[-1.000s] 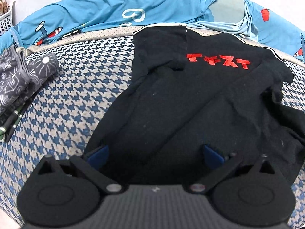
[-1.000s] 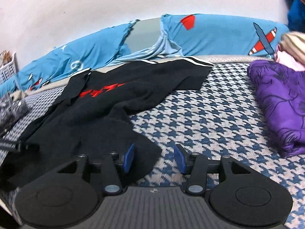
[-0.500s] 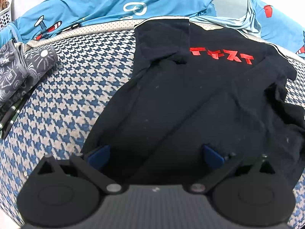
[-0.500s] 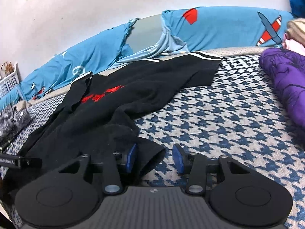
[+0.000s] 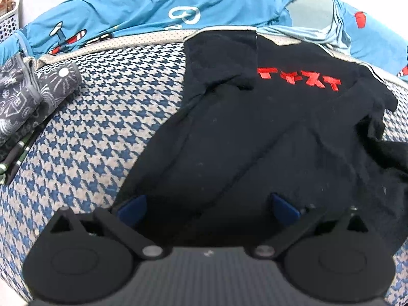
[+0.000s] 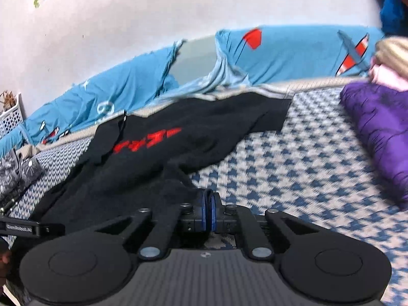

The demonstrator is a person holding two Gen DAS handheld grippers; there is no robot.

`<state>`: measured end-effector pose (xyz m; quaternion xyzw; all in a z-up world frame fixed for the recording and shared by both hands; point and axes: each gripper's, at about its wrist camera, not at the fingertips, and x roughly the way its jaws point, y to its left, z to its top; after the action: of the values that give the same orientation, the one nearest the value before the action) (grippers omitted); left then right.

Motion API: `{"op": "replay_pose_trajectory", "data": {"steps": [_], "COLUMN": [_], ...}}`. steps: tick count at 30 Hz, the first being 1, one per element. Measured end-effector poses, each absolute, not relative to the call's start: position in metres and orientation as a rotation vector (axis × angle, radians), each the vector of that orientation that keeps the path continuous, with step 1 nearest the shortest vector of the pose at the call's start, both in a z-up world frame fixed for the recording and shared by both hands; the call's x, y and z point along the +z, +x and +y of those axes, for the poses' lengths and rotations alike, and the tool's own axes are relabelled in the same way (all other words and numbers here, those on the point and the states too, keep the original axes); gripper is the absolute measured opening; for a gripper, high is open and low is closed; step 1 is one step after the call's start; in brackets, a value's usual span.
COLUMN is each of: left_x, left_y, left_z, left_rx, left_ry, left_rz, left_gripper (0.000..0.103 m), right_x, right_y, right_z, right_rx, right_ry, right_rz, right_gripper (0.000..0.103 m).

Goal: Fold clothes

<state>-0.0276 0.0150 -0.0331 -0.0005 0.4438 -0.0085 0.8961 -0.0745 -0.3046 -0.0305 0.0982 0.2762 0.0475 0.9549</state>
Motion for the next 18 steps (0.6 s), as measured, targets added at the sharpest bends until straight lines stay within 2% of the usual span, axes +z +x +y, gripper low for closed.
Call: {"op": "replay_pose_trajectory", "data": {"steps": [6,12,18], "left_x": [-0.025,-0.023,-0.017], "left_y": [-0.036,-0.053,-0.071], "left_z": [0.022,0.029,0.032], "left_rx": [-0.019,-0.009,-0.012], "left_ry": [-0.018,-0.057,-0.065], "left_rz": [0.884,0.869,0.843], "left_gripper": [0.103,0.103,0.103], "right_x": [0.001,0.008,0.010], "right_y": [-0.115,-0.152,-0.177], "right_z": [-0.301,-0.297,-0.314], "right_rx": [0.047,-0.036,-0.168], "right_ry": [0.169,0.133,0.211], "right_rz": [0.479,0.449,0.468], "right_gripper": [0.006,0.006,0.006]}}
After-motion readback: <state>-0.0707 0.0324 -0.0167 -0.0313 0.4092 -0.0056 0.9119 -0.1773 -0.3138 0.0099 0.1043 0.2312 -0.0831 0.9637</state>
